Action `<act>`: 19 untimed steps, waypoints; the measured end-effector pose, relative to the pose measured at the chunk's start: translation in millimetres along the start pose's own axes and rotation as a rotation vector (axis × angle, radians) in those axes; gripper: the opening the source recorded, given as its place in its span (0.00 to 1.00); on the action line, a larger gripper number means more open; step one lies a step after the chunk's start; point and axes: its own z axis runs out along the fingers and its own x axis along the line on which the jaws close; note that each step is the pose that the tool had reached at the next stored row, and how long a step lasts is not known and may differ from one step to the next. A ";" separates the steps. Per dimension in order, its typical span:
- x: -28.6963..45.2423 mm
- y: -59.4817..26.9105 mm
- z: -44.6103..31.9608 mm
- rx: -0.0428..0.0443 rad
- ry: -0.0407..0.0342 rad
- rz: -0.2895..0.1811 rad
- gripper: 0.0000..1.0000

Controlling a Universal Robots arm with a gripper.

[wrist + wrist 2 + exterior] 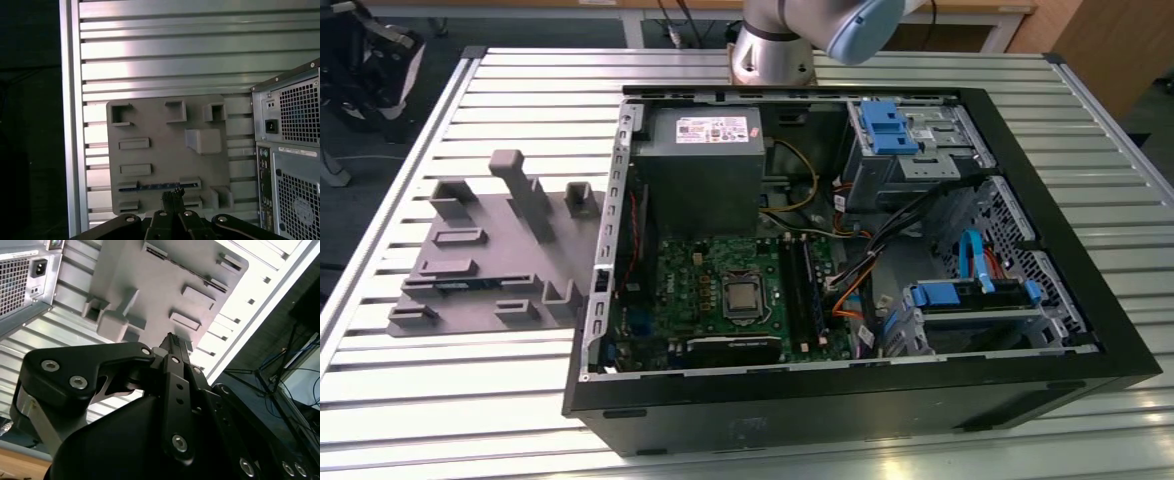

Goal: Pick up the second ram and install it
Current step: 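Reach for the second ram, then pick up the second ram and move it above second insertion slot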

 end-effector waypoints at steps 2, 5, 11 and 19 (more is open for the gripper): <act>8.9 -1.4 0.2 0.0000 0.0000 0.000 0.13; 15.1 -2.1 0.2 0.0000 0.0001 0.000 0.13; 15.2 -2.1 0.2 0.0000 0.0000 0.000 0.13; 15.3 -2.1 0.2 0.0000 0.0000 -0.001 0.13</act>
